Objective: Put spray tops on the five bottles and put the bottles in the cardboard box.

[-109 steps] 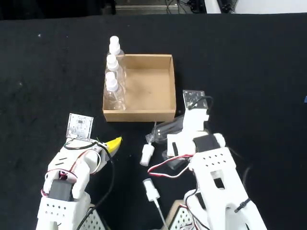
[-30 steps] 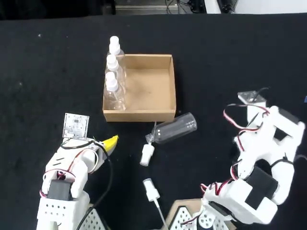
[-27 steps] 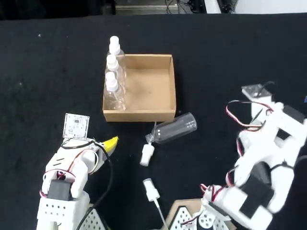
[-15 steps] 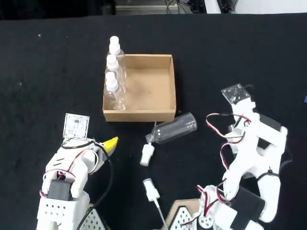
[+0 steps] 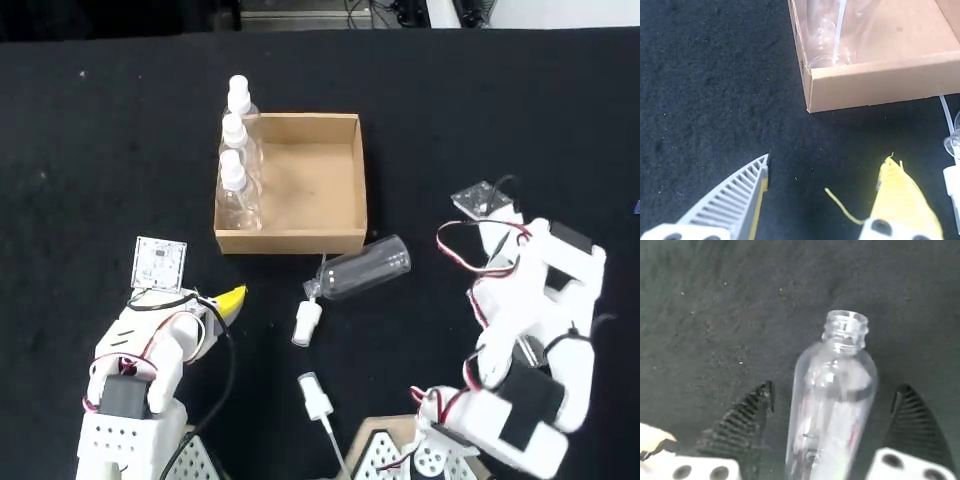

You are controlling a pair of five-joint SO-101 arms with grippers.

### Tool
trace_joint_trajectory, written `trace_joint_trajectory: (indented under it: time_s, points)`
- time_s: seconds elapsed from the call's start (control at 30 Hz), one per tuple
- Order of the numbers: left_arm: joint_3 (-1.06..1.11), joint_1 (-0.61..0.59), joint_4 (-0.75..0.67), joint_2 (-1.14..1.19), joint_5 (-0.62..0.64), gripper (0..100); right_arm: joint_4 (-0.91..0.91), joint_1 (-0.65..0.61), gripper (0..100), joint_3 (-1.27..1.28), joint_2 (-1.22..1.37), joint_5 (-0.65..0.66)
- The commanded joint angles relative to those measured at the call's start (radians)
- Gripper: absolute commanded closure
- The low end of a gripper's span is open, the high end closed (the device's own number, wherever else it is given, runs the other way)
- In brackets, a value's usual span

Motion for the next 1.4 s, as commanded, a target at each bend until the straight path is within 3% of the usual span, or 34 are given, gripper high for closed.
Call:
trace_joint_trajectory:
  time_s: [0.0,0.2,0.37,0.57,0.8,0.97,1.17,1.37]
  points:
    - [0.007,-0.007,0.005,-0.012,-0.006,68,-0.008,0.005,65.8,-0.059,0.074,0.012]
    - [0.007,-0.007,0.005,-0.012,-0.006,68,-0.072,0.005,69.7,-0.053,0.104,0.068]
    - [0.007,-0.007,0.005,-0.012,-0.006,68,-0.072,0.018,98.5,-0.053,0.102,0.101]
    - [-0.015,-0.008,0.032,-0.012,-0.006,68,0.035,0.058,98.7,-0.114,-0.041,0.087]
    - [-0.26,0.001,0.265,-0.012,-0.012,68,0.207,-0.011,98.8,-0.154,-0.398,-0.247]
    - [-0.275,0.004,0.262,-0.005,-0.232,68,0.212,-0.058,98.7,-0.142,-0.526,-0.338]
    - [-0.371,-0.002,0.259,0.0,-0.371,68,0.204,-0.009,98.7,-0.163,-0.492,-0.374]
    - [-0.628,0.004,0.267,0.206,-0.399,68,0.204,0.091,98.7,-0.246,-0.397,-0.365]
